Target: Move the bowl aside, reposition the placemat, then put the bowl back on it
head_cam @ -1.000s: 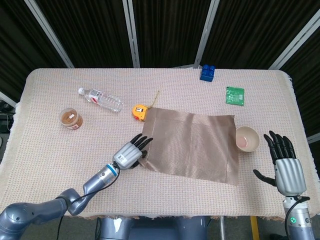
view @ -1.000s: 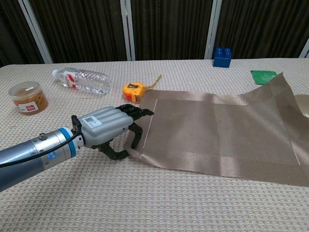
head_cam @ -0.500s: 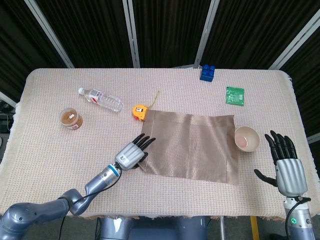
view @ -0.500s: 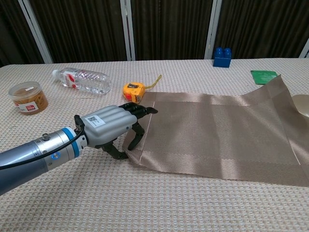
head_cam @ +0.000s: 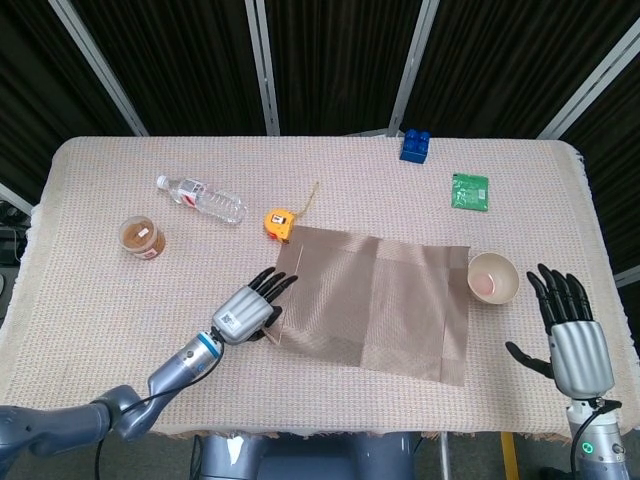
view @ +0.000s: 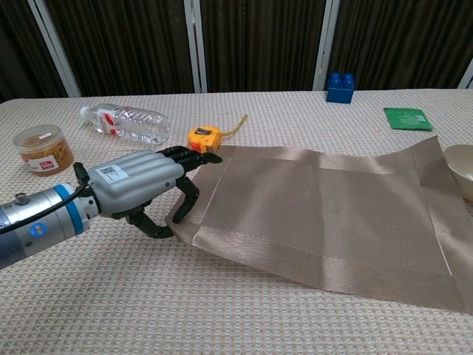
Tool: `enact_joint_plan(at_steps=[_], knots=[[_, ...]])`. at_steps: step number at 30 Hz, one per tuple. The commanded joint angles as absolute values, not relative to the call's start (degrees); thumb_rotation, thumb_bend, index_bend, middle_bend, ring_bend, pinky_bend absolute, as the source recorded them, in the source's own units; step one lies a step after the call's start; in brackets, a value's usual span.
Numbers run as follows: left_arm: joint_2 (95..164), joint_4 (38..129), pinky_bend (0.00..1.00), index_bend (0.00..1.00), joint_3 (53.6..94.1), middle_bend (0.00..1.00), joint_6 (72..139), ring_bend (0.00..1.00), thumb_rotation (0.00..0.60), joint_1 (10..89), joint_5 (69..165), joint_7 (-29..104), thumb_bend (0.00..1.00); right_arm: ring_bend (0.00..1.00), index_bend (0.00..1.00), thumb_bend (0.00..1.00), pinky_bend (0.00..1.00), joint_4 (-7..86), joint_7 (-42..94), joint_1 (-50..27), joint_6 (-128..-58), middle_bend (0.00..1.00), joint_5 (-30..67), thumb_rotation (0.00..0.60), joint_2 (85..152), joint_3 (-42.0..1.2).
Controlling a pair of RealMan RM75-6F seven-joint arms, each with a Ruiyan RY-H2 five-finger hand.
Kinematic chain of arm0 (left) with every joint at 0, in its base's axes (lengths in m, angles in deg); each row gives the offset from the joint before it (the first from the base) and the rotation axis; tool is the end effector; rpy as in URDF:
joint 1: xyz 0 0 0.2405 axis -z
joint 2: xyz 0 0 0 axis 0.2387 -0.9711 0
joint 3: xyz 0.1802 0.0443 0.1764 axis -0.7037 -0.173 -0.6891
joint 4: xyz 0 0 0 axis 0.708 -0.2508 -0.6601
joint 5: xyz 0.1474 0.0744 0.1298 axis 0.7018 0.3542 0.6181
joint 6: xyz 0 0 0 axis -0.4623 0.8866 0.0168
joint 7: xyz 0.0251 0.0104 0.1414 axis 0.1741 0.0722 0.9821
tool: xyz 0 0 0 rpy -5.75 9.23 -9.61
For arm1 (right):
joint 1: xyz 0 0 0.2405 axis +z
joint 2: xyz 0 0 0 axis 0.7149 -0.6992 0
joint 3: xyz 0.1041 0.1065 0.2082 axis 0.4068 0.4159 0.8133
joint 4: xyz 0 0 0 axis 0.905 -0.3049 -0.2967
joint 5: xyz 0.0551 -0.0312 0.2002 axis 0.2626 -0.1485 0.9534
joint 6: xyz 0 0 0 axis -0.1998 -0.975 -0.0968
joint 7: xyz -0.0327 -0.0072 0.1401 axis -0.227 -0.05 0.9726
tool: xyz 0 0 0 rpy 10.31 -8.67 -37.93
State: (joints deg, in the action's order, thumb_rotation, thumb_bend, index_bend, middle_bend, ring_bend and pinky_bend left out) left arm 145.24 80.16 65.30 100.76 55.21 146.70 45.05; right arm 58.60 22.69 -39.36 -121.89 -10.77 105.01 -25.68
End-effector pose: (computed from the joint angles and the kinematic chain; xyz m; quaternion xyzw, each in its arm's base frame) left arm -0.1520 0.2978 -0.0758 -0.8315 -0.2417 -0.3908 0.3121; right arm -0.2695 -0.1913 0.1474 0.5779 -0.3273 0.4881 0.5663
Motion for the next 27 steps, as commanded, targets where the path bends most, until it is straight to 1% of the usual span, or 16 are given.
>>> enact_joint_plan(at_steps=[1, 7, 12, 18, 27], knots=[[141.0, 85.6, 0.0, 0.67, 63.1, 0.0, 101.1, 0.0, 0.6, 53.0, 146.0, 48.0, 0.37, 0.0, 0.0, 0.01, 0.0, 58.9, 22.5, -39.5, -122.2, 0.0, -11.3, 0.6, 104.9, -25.8], [136.1, 93.1, 0.0, 0.66, 59.4, 0.0, 101.2, 0.0, 0.6, 50.3, 146.2, 51.9, 0.37, 0.0, 0.0, 0.01, 0.0, 59.6, 22.0, -39.9, -122.8, 0.0, -12.4, 0.6, 104.7, -26.2], [133.1, 98.2, 0.0, 0.65, 57.2, 0.0, 100.8, 0.0, 0.6, 48.2, 144.5, 56.6, 0.37, 0.0, 0.0, 0.01, 0.0, 60.3, 21.7, -40.3, -123.7, 0.0, -13.6, 0.6, 104.5, -26.5], [131.7, 103.6, 0.0, 0.64, 55.4, 0.0, 100.9, 0.0, 0.6, 44.9, 140.6, 64.4, 0.37, 0.0, 0.0, 0.01, 0.0, 60.9, 21.6, -40.7, -124.5, 0.0, -14.8, 0.6, 104.1, -26.8], [129.8, 108.1, 0.0, 0.64, 52.6, 0.0, 101.4, 0.0, 0.6, 42.0, 139.3, 69.4, 0.37, 0.0, 0.0, 0.01, 0.0, 61.2, 21.7, -41.0, -125.4, 0.0, -15.8, 0.6, 103.9, -26.8]])
